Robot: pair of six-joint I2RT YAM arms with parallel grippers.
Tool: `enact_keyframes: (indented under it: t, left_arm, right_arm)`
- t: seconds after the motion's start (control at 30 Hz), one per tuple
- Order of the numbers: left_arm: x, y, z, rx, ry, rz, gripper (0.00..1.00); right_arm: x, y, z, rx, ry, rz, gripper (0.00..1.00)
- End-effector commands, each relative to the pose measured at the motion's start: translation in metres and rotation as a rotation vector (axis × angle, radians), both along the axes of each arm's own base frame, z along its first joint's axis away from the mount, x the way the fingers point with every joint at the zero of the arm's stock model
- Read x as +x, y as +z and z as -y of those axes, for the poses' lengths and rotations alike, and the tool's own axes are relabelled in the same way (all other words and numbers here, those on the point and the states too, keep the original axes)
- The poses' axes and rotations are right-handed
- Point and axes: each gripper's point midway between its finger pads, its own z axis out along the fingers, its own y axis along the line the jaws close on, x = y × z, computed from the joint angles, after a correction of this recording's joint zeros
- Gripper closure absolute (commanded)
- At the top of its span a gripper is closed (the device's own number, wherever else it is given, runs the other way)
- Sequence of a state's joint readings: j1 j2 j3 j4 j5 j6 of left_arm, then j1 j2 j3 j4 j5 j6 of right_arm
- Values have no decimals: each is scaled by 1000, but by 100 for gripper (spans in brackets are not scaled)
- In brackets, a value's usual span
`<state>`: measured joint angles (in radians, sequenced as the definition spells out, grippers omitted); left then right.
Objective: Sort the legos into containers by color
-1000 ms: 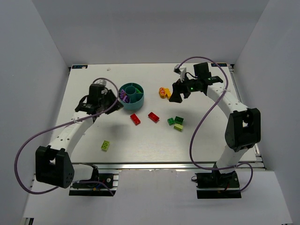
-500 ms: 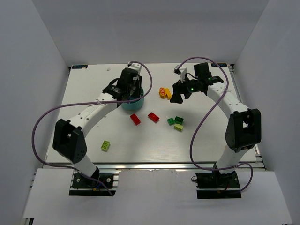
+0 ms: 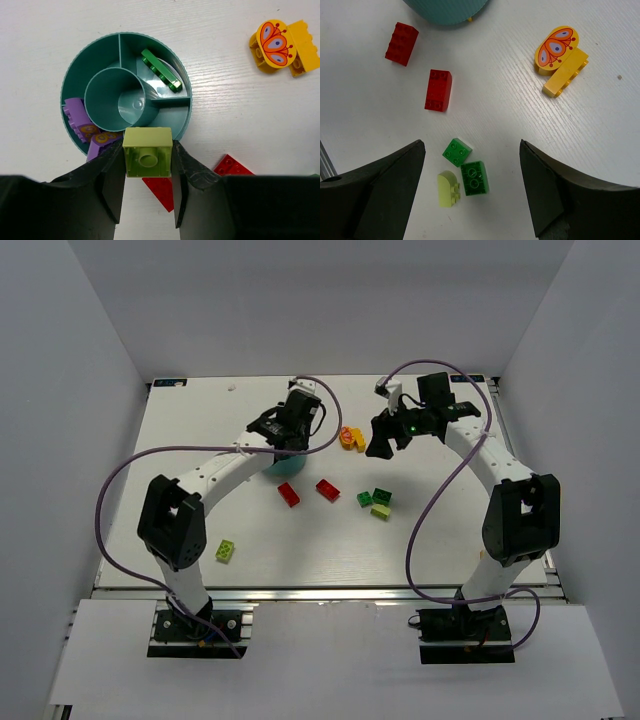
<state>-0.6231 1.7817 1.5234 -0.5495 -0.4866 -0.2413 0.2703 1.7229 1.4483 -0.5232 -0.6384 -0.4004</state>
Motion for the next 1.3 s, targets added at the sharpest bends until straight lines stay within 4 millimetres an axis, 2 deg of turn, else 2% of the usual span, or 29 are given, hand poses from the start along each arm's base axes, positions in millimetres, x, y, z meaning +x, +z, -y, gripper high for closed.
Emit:
enact_keyframes:
  t: [0.0, 0.53, 0.6, 0.77, 0.9, 1.0, 1.17, 1.27]
  left_arm:
    - [3, 10, 3, 20, 25, 32, 96]
    - [16, -10, 2, 135, 36, 51, 84]
    - [17, -11, 1, 141, 43, 54, 80]
    - [17, -11, 3, 142, 49, 63, 57]
    - [17, -9, 3, 144, 55, 69, 48]
    - [16, -8, 4, 142, 55, 70, 43]
    - [15, -5, 3, 140, 64, 74, 41]
    - [16, 9, 6, 106, 67, 96, 42]
  right_arm:
    - [2, 19, 3, 10, -7, 51, 19]
    - [3, 15, 8, 12, -19, 39, 19]
    - [3, 15, 8, 13, -18, 39, 19]
    - [3, 15, 10, 13, -21, 39, 19]
    - [3, 13, 10, 11, -22, 36, 19]
    - [2, 13, 10, 11, -19, 36, 19]
    - [0, 12, 12, 6, -18, 34, 19]
    - [0, 13, 13, -2, -10, 46, 19]
